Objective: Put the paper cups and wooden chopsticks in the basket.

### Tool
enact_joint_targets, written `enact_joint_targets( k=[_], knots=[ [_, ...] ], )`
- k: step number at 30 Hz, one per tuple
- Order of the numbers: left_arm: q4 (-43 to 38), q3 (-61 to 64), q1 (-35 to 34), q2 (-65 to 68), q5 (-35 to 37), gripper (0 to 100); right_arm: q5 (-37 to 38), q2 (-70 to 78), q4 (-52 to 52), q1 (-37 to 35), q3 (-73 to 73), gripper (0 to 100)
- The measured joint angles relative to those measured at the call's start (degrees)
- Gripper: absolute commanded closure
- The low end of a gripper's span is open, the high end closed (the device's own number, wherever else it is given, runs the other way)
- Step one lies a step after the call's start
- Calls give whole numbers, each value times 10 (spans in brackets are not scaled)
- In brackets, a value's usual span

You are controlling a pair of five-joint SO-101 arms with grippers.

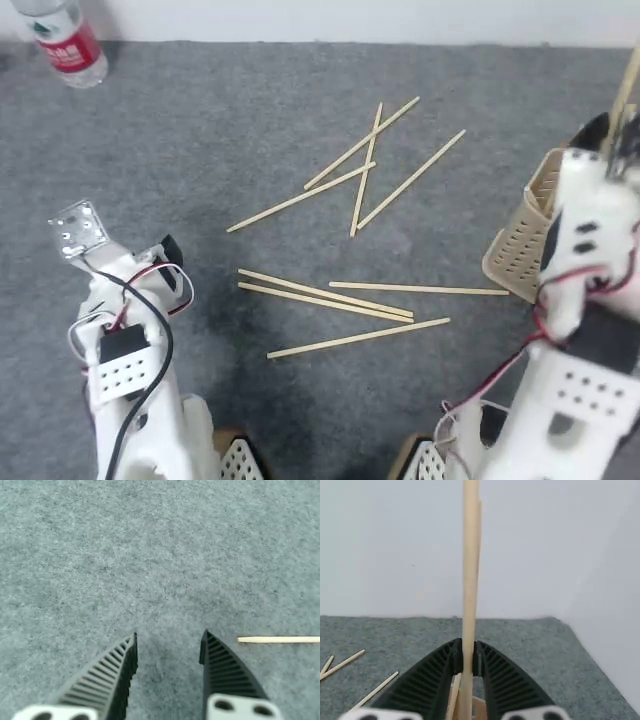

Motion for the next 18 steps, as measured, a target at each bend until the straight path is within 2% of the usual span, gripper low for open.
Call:
enact_joint_targets(
  k=[4,8,10,14,18],
  knots=[
    [0,0,0,0,0,805,0,-91,-45,-2,133,992],
    [0,0,0,0,0,805,0,-137,-54,-2,205,988],
    [0,0,0,0,0,805,0,-142,-55,-2,221,946],
    [0,0,0,0,0,805,0,-147,-52,-2,228,779],
    [0,0,0,0,0,805,0,-150,-39,-2,228,809]
  ],
)
